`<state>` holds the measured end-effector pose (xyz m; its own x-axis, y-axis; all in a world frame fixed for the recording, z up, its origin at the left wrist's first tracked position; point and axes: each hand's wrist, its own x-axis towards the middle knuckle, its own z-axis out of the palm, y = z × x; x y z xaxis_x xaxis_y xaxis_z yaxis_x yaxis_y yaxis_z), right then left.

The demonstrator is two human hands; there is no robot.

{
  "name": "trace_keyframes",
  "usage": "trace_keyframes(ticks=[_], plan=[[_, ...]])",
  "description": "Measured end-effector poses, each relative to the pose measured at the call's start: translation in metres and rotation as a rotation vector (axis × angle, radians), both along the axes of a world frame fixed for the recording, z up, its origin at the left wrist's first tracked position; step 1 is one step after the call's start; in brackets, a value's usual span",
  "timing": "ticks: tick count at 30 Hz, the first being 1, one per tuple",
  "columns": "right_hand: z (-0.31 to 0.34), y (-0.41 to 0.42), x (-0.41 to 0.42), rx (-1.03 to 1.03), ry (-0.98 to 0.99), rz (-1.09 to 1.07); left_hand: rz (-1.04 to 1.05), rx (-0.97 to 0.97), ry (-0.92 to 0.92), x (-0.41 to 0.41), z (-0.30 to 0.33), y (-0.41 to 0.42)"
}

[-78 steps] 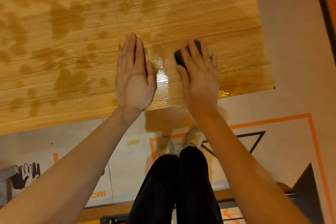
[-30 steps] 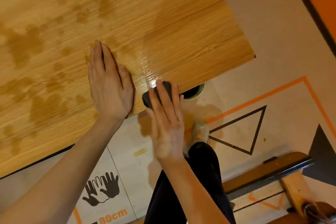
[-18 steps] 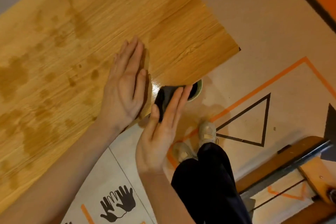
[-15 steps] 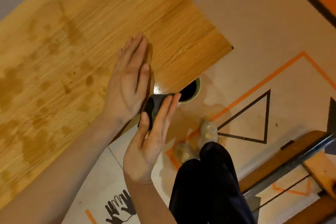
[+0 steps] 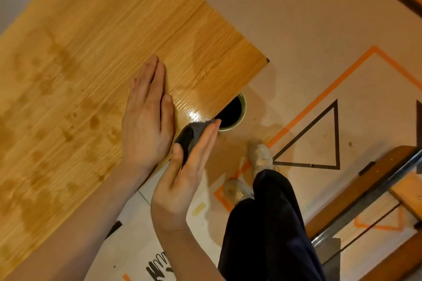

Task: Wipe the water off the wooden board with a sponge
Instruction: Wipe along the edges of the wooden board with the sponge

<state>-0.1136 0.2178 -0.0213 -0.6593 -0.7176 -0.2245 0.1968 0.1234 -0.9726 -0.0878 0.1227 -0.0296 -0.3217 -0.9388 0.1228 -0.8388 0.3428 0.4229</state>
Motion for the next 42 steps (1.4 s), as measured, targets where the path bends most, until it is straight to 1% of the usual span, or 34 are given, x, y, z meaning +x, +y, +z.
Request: trace_keyframes(ticks=[3,5,8,11,13,15,18,20,23,24,26,28,30,33,38,40,42], plan=[[-0.014,-0.017,-0.018,0.054,0.11,-0.031,0.011,0.033,-0.034,0.003,-0.005,0.001],[-0.016,-0.04,-0.052,0.045,0.117,-0.056,0.017,0.042,-0.041,0.0,-0.003,0.0],[-0.023,-0.077,-0.111,0.05,0.202,-0.146,0.013,0.047,-0.053,0.001,-0.004,0.0],[-0.023,-0.105,-0.149,0.037,0.13,-0.183,0.016,0.055,-0.043,0.0,-0.002,0.001],[-0.019,-0.103,-0.161,0.038,0.133,-0.091,0.017,0.065,-0.041,-0.001,-0.001,0.003],[-0.019,-0.093,-0.175,0.038,0.118,0.08,0.023,0.078,-0.041,-0.001,-0.001,0.004],[-0.017,-0.094,-0.209,0.077,-0.026,0.28,0.033,0.124,-0.033,-0.002,0.002,0.003],[-0.012,-0.107,-0.23,0.103,-0.079,0.404,0.062,0.17,0.002,-0.003,0.006,0.002],[-0.005,-0.125,-0.245,0.13,-0.054,0.606,0.144,0.161,0.045,-0.013,0.014,-0.007],[-0.004,-0.128,-0.247,0.136,-0.074,0.655,0.173,0.154,0.051,-0.019,0.016,-0.015],[-0.004,-0.127,-0.25,0.153,-0.175,0.708,0.224,0.155,0.062,-0.032,0.017,-0.038],[-0.008,-0.125,-0.258,0.217,-0.273,0.73,0.265,0.151,0.074,-0.043,0.015,-0.071],[-0.013,-0.121,-0.269,0.291,-0.332,0.767,0.298,0.126,0.077,-0.049,0.011,-0.105],[-0.019,-0.123,-0.279,0.317,-0.429,0.837,0.363,0.078,0.063,-0.05,0.006,-0.145],[-0.014,-0.143,-0.271,0.273,-0.438,0.895,0.411,0.086,0.003,-0.05,-0.002,-0.165],[-0.015,-0.167,-0.263,0.275,-0.473,0.917,0.412,0.082,-0.005,-0.052,-0.004,-0.162],[-0.018,-0.198,-0.249,0.25,-0.46,0.946,0.412,0.076,-0.013,-0.053,-0.005,-0.16]])
